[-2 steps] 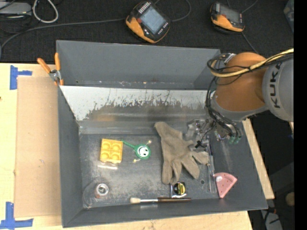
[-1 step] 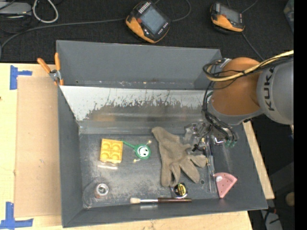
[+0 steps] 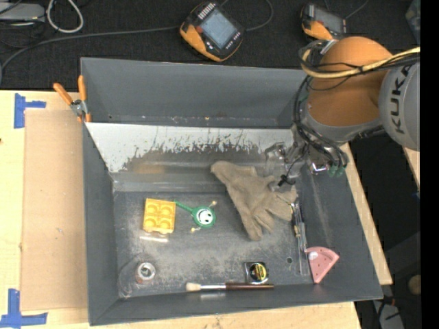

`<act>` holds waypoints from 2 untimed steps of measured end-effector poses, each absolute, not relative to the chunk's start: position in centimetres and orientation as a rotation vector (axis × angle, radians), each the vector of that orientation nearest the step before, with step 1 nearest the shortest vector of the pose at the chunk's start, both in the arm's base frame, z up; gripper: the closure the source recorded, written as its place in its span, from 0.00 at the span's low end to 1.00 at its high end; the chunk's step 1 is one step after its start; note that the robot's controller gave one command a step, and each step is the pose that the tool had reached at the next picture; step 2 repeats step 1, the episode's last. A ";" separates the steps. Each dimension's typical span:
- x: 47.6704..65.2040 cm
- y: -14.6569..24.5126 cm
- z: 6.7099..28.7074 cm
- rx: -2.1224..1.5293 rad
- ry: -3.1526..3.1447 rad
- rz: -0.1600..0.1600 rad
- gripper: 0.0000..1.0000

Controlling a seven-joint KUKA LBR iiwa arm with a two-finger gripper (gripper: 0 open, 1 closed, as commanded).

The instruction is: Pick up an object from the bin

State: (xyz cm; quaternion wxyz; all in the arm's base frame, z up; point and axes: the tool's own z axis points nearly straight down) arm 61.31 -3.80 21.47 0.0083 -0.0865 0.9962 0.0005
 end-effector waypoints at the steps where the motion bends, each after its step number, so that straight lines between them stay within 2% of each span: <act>1: 56.1 -3.5 15.4 -0.257 3.145 0.010 1.00; 2: 56.1 -3.5 15.4 -0.257 3.145 0.010 1.00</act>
Offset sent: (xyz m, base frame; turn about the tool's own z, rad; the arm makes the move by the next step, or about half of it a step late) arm -0.0105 -0.0039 -0.0321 -0.2197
